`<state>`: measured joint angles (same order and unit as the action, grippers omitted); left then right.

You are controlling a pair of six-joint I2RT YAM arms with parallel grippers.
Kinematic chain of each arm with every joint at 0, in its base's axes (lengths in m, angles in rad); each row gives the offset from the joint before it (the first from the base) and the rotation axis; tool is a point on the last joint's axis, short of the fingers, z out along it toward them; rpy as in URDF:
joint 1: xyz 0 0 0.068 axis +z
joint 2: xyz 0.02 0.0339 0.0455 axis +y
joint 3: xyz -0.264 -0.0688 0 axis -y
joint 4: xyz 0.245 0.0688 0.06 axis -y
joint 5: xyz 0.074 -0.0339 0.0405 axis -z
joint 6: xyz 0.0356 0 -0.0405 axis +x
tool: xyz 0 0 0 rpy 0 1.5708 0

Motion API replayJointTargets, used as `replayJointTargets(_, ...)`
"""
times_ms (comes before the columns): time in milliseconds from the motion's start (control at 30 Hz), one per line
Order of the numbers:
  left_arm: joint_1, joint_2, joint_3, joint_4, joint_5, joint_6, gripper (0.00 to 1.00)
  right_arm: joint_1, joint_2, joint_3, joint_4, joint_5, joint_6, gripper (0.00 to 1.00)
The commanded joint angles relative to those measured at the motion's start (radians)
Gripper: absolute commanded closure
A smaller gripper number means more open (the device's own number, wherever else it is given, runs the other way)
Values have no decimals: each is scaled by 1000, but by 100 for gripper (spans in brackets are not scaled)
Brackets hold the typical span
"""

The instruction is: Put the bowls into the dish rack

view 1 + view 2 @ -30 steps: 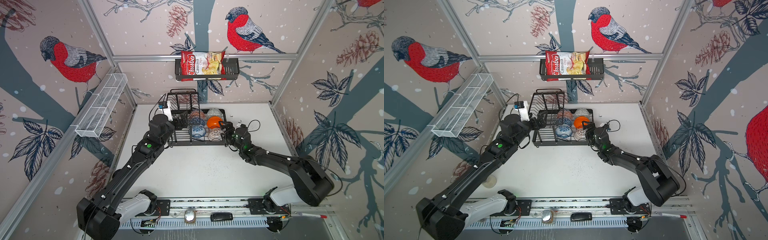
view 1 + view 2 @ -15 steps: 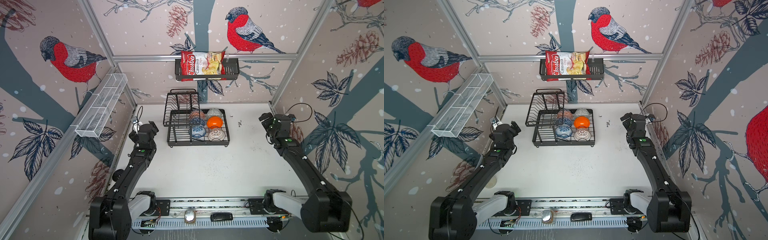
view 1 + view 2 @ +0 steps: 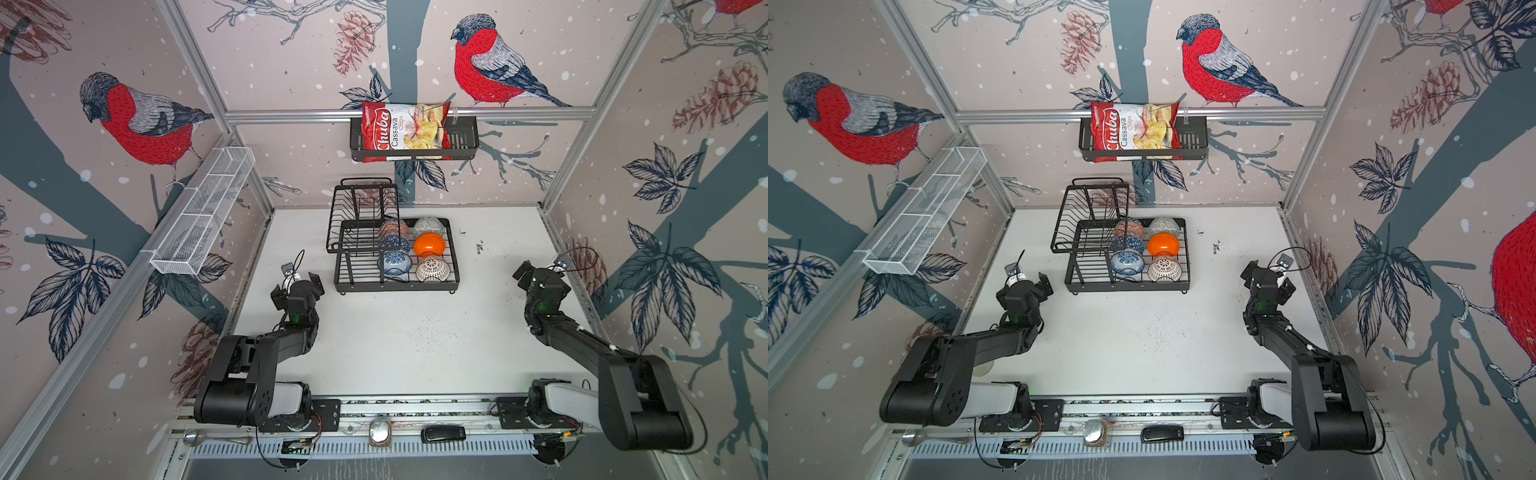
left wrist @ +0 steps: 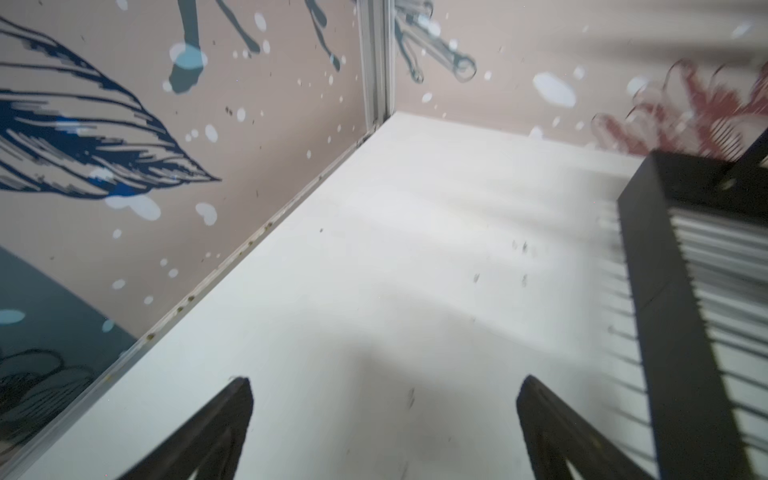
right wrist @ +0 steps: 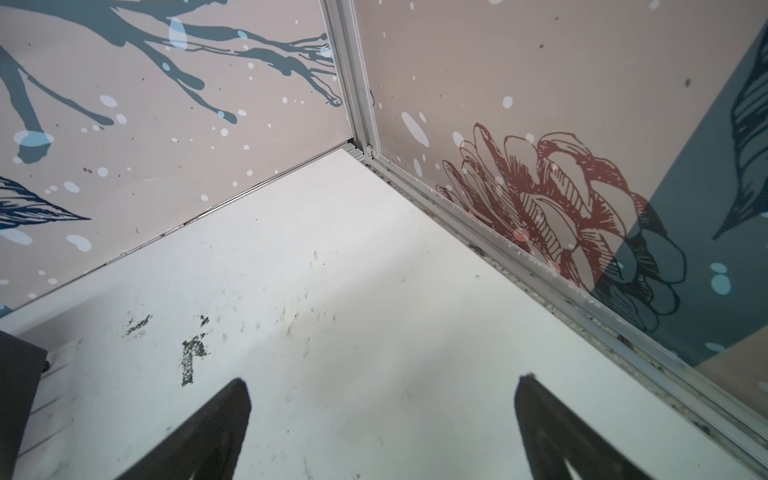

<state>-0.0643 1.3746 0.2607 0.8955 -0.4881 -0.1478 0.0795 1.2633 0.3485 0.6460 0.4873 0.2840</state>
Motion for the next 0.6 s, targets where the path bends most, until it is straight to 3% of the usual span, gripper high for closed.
replayJointTargets(0, 20, 23, -37, 259, 96, 55, 1, 41, 53, -65, 317, 37, -155, 0)
replayJointTargets(133, 31, 212, -134, 661, 193, 102, 1, 48, 94, -173, 566, 12, -201, 0)
replayJointTargets(233, 34, 124, -40, 327, 187, 62, 1, 32, 187, -241, 772, -30, -204, 0)
replayJointTargets(333, 33, 179, -56, 462, 244, 117, 1, 42, 278, -245, 883, -12, -221, 0)
replayJointTargets(400, 30, 173, -58, 444, 251, 118, 1, 34, 273, -212, 813, -18, -211, 0)
replayJointTargets(467, 24, 166, -36, 399, 226, 113, 1, 21, 244, -134, 605, -37, -180, 0)
replayJointTargets(500, 19, 173, -45, 428, 219, 119, 1, -8, 240, -142, 615, -96, -172, 0)
replayJointTargets(567, 16, 184, -47, 450, 219, 127, 1, -17, 239, -133, 594, -103, -164, 0)
